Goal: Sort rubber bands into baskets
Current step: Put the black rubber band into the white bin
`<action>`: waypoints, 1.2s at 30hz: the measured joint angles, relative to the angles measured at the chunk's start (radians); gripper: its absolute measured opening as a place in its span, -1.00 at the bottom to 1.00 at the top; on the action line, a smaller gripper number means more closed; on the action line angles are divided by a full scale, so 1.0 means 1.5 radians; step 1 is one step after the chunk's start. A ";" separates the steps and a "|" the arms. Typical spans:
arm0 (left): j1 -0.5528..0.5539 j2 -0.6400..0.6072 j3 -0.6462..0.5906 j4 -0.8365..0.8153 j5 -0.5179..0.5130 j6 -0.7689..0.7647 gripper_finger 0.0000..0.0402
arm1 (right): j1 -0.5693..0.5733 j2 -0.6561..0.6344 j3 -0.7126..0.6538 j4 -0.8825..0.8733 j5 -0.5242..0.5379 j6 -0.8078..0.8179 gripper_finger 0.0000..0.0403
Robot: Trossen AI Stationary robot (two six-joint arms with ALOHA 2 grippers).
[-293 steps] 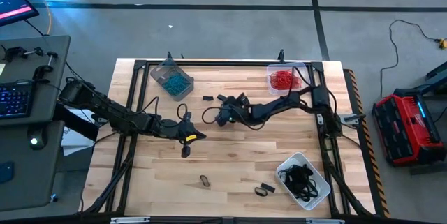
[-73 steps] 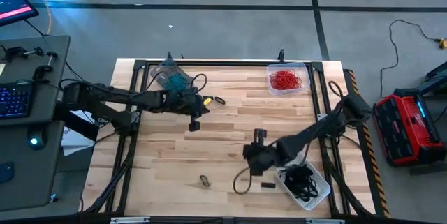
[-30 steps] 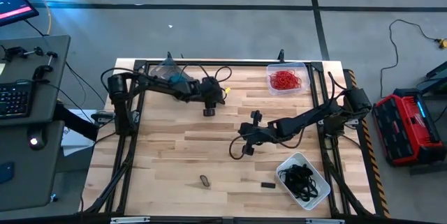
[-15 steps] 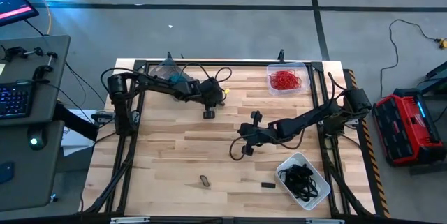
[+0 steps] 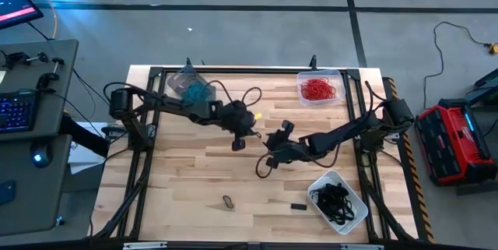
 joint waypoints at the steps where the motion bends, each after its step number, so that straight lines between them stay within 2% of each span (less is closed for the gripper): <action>1: -0.009 0.000 0.000 0.006 0.001 -0.010 -1.00 | 0.000 0.000 0.000 0.005 0.015 -0.004 -0.26; 3: -0.025 0.000 0.000 0.016 0.002 -0.029 -1.00 | -0.001 0.000 0.000 0.018 0.028 -0.019 -0.14; 6: -0.042 0.000 0.000 0.040 0.002 -0.056 -1.00 | 0.000 0.000 0.000 0.030 -0.002 -0.035 -0.05; 12: -0.049 0.000 0.000 0.065 0.006 -0.084 -1.00 | 0.000 0.000 0.000 0.042 -0.044 -0.032 -0.07; 19: -0.051 0.000 0.000 0.064 0.007 -0.096 -1.00 | 0.001 0.000 0.000 0.051 -0.028 -0.017 -0.34; 21: -0.054 0.000 0.000 0.063 0.007 -0.096 -1.00 | 0.001 0.000 0.000 0.051 -0.028 -0.017 -0.49; 24: -0.060 0.000 0.000 0.062 0.006 -0.094 -0.96 | 0.003 -0.002 0.000 0.050 -0.030 -0.017 -0.82; 26: -0.067 0.000 0.000 0.063 -0.011 -0.080 -0.90 | 0.007 -0.010 0.000 0.046 -0.041 -0.022 -0.95; 31: -0.098 -0.001 0.000 0.066 -0.076 -0.033 -0.66 | 0.035 -0.065 0.000 0.000 -0.081 -0.002 -0.96; 36: -0.124 -0.001 0.000 0.083 -0.084 -0.020 -0.41 | 0.081 -0.154 0.000 -0.119 -0.111 0.085 -0.97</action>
